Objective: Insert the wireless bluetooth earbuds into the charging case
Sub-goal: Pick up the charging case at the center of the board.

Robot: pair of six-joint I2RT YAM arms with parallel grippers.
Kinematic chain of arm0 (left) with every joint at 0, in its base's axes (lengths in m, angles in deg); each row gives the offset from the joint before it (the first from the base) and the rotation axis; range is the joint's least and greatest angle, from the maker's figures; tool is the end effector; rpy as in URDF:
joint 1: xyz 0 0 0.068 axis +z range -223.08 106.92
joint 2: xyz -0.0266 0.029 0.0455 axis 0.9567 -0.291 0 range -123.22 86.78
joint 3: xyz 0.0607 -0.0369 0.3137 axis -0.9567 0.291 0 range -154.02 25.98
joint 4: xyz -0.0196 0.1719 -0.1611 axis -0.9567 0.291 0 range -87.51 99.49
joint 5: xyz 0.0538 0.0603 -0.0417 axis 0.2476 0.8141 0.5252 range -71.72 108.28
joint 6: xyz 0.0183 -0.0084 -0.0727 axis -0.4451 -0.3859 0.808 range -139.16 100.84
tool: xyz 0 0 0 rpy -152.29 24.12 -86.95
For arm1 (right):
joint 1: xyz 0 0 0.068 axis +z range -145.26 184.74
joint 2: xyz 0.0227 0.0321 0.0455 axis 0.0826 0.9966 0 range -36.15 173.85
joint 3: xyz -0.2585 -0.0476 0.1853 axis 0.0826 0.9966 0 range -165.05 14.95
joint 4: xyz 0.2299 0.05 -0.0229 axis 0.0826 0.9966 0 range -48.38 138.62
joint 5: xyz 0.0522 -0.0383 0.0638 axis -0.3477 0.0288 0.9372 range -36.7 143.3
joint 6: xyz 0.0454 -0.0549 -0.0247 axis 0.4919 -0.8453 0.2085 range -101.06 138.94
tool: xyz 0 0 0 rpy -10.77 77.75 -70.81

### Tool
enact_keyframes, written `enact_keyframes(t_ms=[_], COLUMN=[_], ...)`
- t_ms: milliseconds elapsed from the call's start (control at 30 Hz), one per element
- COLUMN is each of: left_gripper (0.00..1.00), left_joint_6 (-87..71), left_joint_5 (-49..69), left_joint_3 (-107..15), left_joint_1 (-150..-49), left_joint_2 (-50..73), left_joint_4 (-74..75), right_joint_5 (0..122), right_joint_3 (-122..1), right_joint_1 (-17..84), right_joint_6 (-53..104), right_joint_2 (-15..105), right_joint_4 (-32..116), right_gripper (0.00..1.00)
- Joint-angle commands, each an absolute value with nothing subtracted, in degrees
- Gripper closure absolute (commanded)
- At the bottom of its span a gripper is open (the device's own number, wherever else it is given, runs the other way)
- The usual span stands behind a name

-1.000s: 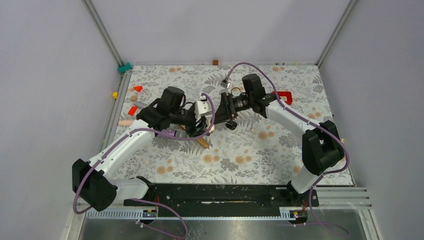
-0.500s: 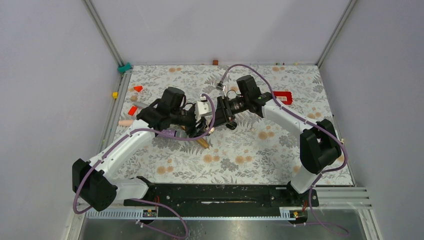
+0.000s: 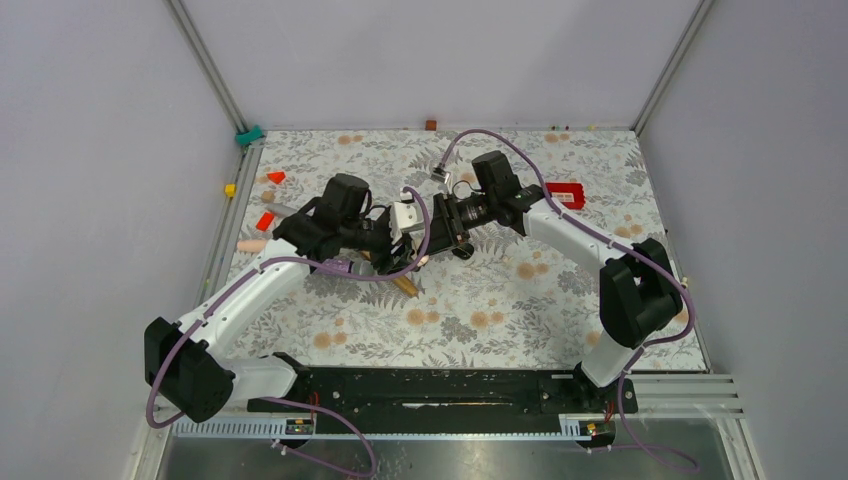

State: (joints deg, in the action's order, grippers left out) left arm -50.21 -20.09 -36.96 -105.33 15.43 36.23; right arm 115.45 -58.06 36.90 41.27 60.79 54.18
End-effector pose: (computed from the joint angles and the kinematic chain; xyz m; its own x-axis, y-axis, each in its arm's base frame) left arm 0.1784 -0.1594 0.3555 -0.0698 0.5221 -0.8500 0.9846 0.1731 0.0255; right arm 0.2789 0.2419 0.3301 -0.7888 -0.2863 -0.5439 -0.5954 0.1359 0.7919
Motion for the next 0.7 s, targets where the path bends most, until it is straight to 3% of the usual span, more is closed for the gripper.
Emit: enact_keyframes(t_ms=[0, 133, 233, 333, 400, 533, 567, 667], left_gripper=[0.79, 0.79, 0.76, 0.63, 0.47, 0.08, 0.02, 0.02], left_joint_6=[-50.70, -50.67, -50.62, -50.81, -50.81, -49.97, -49.59, -48.97], left_joint_5=[-21.21, -21.24, -21.30, -21.56, -21.79, -22.96, -23.55, -26.00], left_joint_3=[-37.34, -37.37, -37.32, -37.10, -37.08, -37.30, -37.24, -37.48], left_joint_1=[-105.34, -105.34, -105.33, -105.29, -105.34, -104.95, -104.61, -103.22], left_joint_2=[16.30, 16.29, 16.42, 16.70, 17.07, 18.31, 18.63, 19.58], left_joint_4=[33.86, 33.86, 33.87, 33.87, 33.86, 33.70, 33.42, 33.34], right_joint_5=[117.10, 116.96, 116.89, 117.54, 117.90, 116.50, 116.06, 114.48], right_joint_3=[-59.75, -59.75, -59.82, -60.21, -61.27, -64.65, -65.21, -66.64], right_joint_1=[37.78, 37.87, 37.86, 37.85, 37.87, 37.87, 37.87, 37.87], right_joint_6=[42.13, 41.97, 41.71, 41.46, 39.48, 30.25, 28.10, 22.27], right_joint_2=[60.45, 60.37, 60.40, 60.38, 60.02, 58.13, 57.46, 55.00], right_joint_4=[52.52, 52.49, 52.51, 52.74, 54.98, 64.24, 66.14, 71.23], right_gripper=[0.52, 0.57, 0.71, 0.87, 0.94, 0.97, 0.97, 0.97])
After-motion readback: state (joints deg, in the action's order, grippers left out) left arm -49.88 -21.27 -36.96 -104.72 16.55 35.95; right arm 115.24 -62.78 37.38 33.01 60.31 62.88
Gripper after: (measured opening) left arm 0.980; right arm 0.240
